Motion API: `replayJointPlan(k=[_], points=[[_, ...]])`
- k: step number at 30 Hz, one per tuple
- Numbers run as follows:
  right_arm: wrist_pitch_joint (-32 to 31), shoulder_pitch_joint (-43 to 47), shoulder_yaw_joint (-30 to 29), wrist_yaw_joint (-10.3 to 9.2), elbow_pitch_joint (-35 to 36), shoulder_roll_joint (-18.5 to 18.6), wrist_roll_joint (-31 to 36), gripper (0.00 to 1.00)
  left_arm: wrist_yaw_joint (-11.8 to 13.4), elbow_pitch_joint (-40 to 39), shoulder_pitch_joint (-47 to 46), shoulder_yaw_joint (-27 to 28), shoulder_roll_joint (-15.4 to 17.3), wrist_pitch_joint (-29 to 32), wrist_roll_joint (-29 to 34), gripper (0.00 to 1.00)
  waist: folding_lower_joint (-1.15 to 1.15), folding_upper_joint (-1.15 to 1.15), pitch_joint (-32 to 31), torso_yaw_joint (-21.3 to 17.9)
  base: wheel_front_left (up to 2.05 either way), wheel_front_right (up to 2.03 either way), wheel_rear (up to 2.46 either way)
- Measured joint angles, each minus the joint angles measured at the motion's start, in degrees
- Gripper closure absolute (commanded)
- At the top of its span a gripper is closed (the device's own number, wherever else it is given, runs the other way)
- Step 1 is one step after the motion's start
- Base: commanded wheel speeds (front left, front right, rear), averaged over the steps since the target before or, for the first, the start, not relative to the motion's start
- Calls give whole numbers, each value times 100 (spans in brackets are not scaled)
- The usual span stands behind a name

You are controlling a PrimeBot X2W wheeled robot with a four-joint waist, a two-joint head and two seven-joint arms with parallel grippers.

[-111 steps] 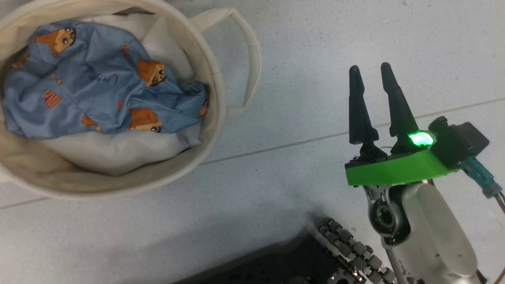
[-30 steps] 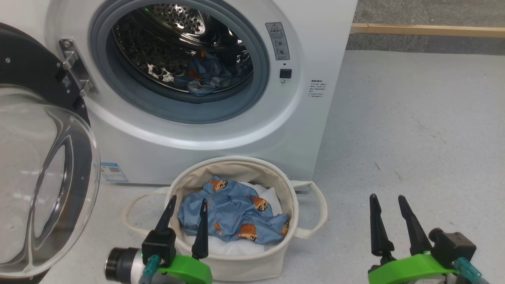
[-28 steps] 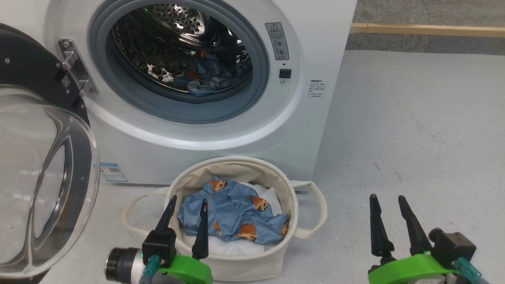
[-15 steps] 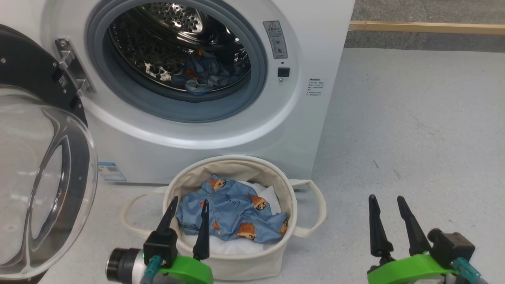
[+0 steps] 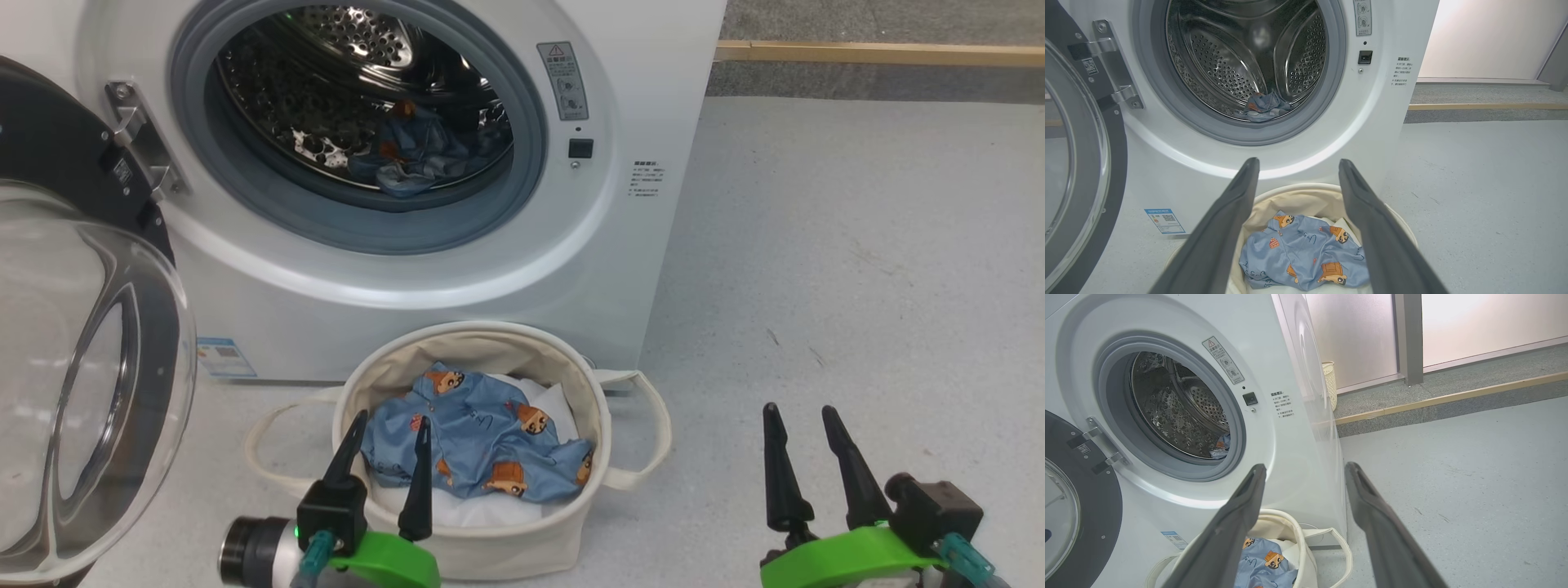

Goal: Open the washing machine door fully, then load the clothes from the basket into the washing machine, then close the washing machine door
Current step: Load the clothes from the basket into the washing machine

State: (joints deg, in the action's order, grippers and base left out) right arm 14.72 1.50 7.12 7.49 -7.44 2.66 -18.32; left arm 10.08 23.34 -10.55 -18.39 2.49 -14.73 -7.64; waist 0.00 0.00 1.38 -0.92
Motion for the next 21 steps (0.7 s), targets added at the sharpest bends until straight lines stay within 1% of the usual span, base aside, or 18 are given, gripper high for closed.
replayJointPlan(k=[5,11,15,18,19,21], points=[[0,0,-5,0,15,0,0,0,0,58,-2,0,0,0,1,0,0,0,75,-18,0,0,0],[0,-27,-199,0,81,-2,51,0,-2,314,-131,-85,1,0,73,0,0,0,399,-40,0,0,0],[0,-236,-267,0,145,-2,68,0,-12,773,-499,-226,0,0,307,0,0,0,749,-61,0,0,0],[0,-493,-328,0,245,-2,68,0,-108,1100,-896,-335,2,0,434,0,0,0,1076,-84,0,0,0],[0,-493,-328,0,245,-2,68,0,-108,1100,-896,-335,2,0,434,0,0,0,1076,-84,0,0,0],[0,-669,-328,0,289,-2,68,0,-112,1397,-1245,-412,31,0,595,0,0,0,1329,-106,0,0,0]])
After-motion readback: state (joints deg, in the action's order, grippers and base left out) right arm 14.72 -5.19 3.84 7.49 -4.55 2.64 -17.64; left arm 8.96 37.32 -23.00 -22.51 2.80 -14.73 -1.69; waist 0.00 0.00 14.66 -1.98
